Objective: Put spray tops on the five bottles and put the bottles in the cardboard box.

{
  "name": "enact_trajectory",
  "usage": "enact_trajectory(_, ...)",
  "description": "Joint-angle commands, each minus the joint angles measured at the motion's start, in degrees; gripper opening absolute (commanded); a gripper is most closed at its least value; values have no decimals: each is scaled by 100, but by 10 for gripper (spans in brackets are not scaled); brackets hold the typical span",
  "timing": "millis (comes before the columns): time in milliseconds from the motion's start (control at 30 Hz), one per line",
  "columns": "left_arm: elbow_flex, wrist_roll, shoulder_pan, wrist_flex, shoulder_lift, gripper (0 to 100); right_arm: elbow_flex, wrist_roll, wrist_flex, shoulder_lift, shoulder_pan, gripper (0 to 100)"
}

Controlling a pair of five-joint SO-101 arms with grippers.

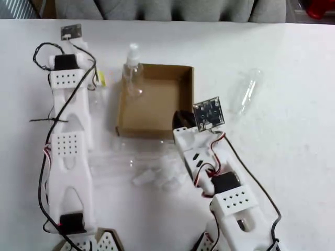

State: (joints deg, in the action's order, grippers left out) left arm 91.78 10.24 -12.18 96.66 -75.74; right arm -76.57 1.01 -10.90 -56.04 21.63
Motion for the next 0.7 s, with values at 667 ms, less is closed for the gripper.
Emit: enact_trajectory(667,-5037,-448,462,563,5886,20,1477,404,-1974,-101,-233,16)
